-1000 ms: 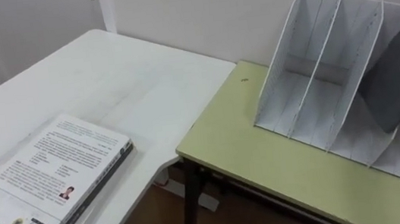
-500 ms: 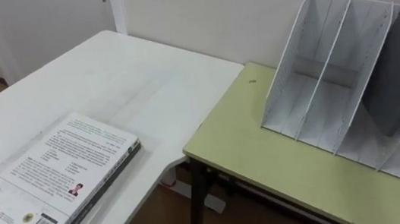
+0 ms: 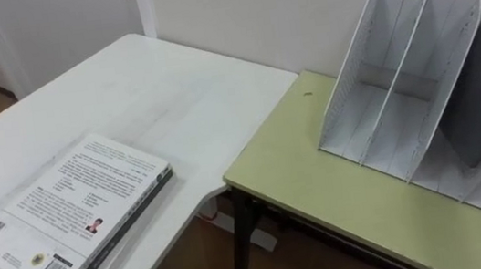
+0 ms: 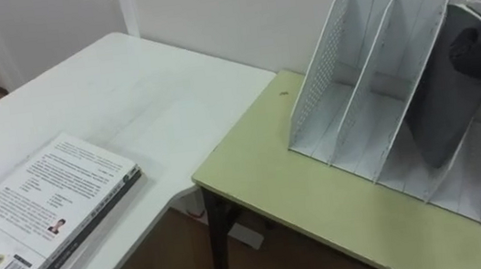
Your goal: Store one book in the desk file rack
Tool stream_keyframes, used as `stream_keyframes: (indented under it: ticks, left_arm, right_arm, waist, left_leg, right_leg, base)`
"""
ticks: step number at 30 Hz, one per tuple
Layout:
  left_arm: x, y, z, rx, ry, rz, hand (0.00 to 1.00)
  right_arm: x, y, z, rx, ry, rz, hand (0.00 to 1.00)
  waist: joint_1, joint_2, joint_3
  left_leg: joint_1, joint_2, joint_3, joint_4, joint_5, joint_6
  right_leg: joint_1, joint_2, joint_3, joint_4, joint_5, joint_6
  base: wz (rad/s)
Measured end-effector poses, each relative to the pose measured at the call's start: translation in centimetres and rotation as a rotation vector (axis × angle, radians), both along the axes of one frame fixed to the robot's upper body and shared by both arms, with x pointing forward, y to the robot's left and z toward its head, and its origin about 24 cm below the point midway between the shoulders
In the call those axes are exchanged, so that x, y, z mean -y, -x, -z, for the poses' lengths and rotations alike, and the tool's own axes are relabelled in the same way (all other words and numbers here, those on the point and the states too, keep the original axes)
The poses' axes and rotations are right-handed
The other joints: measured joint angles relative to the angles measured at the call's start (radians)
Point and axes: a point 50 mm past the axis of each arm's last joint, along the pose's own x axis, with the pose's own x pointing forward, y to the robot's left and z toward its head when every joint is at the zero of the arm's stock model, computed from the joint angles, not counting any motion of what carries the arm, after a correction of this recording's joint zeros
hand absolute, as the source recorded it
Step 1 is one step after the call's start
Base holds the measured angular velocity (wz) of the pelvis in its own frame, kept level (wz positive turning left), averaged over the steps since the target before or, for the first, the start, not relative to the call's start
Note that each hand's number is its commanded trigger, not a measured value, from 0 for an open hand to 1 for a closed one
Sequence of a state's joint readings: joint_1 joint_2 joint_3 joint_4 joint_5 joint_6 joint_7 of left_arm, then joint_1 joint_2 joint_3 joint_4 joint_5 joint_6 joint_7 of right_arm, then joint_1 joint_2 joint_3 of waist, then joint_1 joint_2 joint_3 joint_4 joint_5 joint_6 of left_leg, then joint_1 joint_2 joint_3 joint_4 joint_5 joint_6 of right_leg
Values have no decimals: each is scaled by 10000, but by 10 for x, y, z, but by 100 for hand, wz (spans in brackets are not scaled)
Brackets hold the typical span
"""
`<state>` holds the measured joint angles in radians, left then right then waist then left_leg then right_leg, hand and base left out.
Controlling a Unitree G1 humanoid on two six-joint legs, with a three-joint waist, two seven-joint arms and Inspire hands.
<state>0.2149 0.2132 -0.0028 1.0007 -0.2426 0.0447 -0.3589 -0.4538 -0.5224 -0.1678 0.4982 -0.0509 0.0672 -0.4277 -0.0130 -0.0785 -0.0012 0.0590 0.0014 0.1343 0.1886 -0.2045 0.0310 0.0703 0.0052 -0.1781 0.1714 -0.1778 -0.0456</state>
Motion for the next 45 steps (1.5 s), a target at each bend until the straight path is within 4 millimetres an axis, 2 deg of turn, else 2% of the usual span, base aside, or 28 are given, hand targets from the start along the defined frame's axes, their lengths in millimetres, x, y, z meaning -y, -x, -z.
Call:
stream_keyframes:
  ticks: [4,6,17,22,25,27,30,34,36,40,45]
  left_arm:
    - [-1,-3,-1,76,-38,22,0]
    - [-2,-4,-1,107,-40,25,0]
    - [-3,-4,-2,132,-62,54,0]
    - [-2,-6,-2,174,-48,99,0]
    - [-1,-6,-2,170,-27,169,0]
    - [0,-6,-1,161,-23,193,0]
    - [0,-5,-1,136,-67,176,0]
    - [0,-5,-1,120,-93,140,0]
    - [-1,-4,-1,93,-104,80,0]
    - [-2,-3,0,94,-201,-21,0]
    - [-4,-4,-1,273,-563,-49,0]
  right_arm:
    - [4,1,7,-242,-120,216,0]
    - [4,1,8,-280,-138,241,0]
    - [-2,-6,1,-74,-143,77,0]
    - [-3,-7,7,-389,-165,-26,0]
    - [-3,-7,7,-379,-166,-56,0]
    - [-3,-7,7,-369,-161,-111,0]
    - [-4,-8,6,-223,-308,-245,0]
    - [-4,-8,5,-141,-364,-263,0]
    - [-7,-8,-1,176,-313,-275,0]
    - [-22,-6,-39,2090,182,-424,0]
    - [-34,-1,-62,3666,496,-569,0]
  waist:
    - [177,-119,79]
    - [202,-137,87]
    - [253,-216,12]
    - [343,-156,-4]
    - [397,-45,48]
    - [406,38,2]
    - [416,129,-8]
    - [418,141,0]
    - [406,136,1]
    - [344,121,-7]
    - [369,-7,2]
  left_leg:
    - [-11,0,0,-1,0,0]
    - [-46,-1,-4,4,0,0]
    - [-62,-78,-104,43,2,4]
    - [-72,-57,-223,112,1,5]
    - [5,-33,-260,116,-3,8]
    - [15,-31,-269,110,-3,7]
    - [58,-29,-273,103,-2,6]
    - [57,-67,-273,112,-1,6]
    - [52,-105,-273,87,0,8]
    - [45,-120,-268,48,15,21]
    - [54,-126,-281,52,16,22]
  right_leg:
    - [-1,-1,-20,-13,0,-1]
    - [-18,-12,-34,-23,0,0]
    - [19,-16,-152,-30,-1,3]
    - [64,-36,-194,-6,1,1]
    - [158,-41,-229,-8,1,2]
    - [174,-42,-244,-2,1,2]
    - [223,-50,-252,6,1,2]
    - [270,-47,-193,2,0,2]
    - [245,-33,-162,5,-4,3]
    - [151,-25,-131,-5,-6,5]
    - [183,-8,-171,-13,-5,8]
  base:
    - [0]
    - [2]
    - [2]
    - [5]
    - [3]
    - [0]
    - [0]
    - [0]
    - [-2]
    - [-4]
    - [1]
